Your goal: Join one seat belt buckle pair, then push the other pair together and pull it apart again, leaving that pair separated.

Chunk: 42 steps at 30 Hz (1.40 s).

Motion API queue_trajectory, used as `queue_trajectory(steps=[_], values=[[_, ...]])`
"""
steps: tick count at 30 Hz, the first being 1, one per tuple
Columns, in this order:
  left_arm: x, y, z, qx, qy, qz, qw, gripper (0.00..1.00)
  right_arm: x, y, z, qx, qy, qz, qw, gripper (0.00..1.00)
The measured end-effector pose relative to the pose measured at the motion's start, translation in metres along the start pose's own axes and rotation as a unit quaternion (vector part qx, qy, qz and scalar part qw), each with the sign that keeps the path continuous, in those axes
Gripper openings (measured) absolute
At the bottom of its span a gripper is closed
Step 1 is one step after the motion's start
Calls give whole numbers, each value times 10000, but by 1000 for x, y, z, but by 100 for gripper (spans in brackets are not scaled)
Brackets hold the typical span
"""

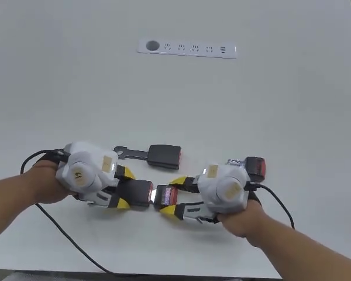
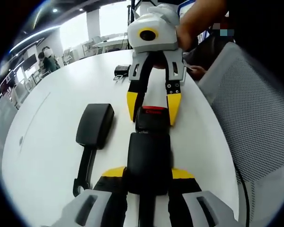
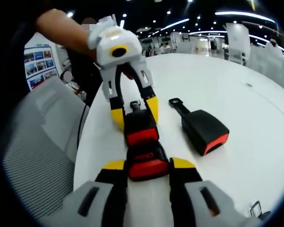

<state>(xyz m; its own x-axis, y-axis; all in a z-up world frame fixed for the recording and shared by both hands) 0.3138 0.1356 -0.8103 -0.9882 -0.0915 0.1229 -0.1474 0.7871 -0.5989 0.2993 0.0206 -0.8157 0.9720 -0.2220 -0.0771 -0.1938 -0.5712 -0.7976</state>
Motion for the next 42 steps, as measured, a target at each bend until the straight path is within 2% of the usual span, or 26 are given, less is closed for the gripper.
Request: queue_trajectory(steps=[7, 13, 18, 36, 39, 42], values=[[0, -1, 0, 36, 16, 22, 10000, 33, -2, 0, -1, 91, 61, -18, 9999, 33], [2, -1, 0, -9, 117, 137, 9998, 33, -3, 1, 0, 26, 0, -252, 9997, 33], [2, -1, 0, -9, 128, 157, 9998, 33, -3, 1, -1, 46, 13, -279, 9996, 33], [4, -5, 0, 12, 107, 76, 9999, 34, -4, 1, -2, 116, 65, -229, 9996, 34], [5, -6, 0, -30, 67, 85, 9999, 34, -5, -1, -1, -8, 74, -271, 9996, 34], [4, -5, 0, -46, 25, 31, 10000, 35, -4, -3, -2, -35, 40, -61, 10000, 35]])
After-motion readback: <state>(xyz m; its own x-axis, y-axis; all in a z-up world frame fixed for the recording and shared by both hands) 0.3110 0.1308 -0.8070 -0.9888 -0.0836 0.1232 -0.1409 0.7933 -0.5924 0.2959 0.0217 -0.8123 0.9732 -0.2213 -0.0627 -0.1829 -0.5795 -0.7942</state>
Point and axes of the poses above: the centre of the closed fingertips' face, and the gripper's own axes: z roughly forward along the fingers, x roughly to its right, y roughly out of its underside, the point moved 4 cm from there along -z, roughly backward along the fingers, and after that the axes turned 9 degrees about -z, right-handed, at the moved point
